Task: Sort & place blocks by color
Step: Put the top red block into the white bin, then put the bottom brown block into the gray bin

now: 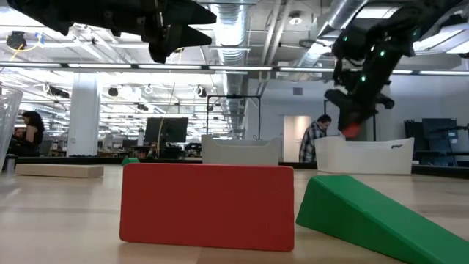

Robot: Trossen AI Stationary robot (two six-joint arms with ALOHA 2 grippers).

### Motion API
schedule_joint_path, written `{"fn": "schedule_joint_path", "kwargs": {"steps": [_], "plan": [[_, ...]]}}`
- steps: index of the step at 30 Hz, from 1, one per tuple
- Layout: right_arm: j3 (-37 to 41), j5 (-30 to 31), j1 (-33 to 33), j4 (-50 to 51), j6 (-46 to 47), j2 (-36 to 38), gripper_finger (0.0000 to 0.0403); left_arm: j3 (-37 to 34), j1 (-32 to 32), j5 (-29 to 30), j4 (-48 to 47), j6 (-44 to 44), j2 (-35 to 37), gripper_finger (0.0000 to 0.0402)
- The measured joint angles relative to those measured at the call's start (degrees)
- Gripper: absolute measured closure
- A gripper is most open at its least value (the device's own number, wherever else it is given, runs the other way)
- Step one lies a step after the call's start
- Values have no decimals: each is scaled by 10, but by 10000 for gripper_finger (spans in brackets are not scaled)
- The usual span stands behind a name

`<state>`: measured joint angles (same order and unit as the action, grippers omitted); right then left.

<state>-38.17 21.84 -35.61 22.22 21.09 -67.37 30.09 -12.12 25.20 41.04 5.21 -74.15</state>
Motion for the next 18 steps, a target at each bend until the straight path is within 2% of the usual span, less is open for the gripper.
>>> {"fn": "schedule_joint_path", "kwargs": {"steps": [4, 10, 13, 16, 18], "plan": [[0, -24, -14, -2, -5, -33, 240, 0, 0, 0, -14, 1, 0, 126], [0, -24, -13, -4, -38, -49, 150, 0, 0, -9, -18, 1, 0, 126], [0, -24, -4, -2, -55, -33, 126, 0, 0, -9, -17, 1, 0, 126], [0, -29, 15, 2, -66, -2, 119, 0, 0, -9, -20, 1, 0, 126], [0, -59, 36, 1, -89, 28, 118, 0, 0, -9, -26, 4, 0, 126]]}}
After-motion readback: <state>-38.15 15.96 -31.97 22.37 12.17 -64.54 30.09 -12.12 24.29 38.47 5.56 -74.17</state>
